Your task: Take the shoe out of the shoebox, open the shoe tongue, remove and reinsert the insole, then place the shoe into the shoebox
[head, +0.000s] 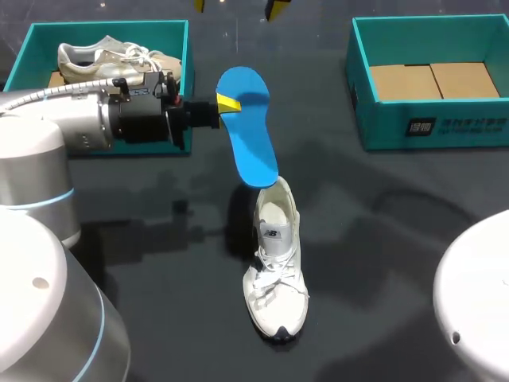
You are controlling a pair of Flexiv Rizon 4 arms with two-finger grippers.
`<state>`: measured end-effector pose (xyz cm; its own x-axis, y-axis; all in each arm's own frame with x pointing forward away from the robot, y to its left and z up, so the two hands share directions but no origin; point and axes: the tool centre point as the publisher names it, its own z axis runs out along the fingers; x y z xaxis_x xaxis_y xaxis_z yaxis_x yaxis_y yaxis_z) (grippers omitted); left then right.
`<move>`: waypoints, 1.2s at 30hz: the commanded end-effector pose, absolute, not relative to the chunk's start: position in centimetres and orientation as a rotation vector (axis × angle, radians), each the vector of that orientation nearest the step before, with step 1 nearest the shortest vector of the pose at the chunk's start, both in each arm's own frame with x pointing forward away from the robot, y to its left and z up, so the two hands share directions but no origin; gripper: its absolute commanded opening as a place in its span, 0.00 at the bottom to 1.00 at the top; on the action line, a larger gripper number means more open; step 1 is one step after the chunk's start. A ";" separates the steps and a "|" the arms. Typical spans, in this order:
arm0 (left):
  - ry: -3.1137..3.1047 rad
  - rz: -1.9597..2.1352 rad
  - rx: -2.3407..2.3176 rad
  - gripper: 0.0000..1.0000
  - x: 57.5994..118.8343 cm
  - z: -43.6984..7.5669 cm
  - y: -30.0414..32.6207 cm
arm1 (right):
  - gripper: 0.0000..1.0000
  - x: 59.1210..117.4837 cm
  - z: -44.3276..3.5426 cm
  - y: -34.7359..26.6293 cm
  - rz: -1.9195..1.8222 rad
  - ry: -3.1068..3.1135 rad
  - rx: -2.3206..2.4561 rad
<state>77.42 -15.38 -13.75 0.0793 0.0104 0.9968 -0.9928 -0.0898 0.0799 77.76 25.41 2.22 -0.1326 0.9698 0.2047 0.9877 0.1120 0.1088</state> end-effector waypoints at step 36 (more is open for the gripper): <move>-1.100 1.220 1.307 0.00 77.4 -13.8 -15.4 | 1.00 78.5 2.2 20.6 -0.514 -2.100 -2.017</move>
<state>77.41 -15.36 -13.73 0.0797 0.0110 0.9968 -0.9927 -0.0903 0.0803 78.50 21.64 2.62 -0.0390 0.9827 0.1813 0.9934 0.0185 0.1135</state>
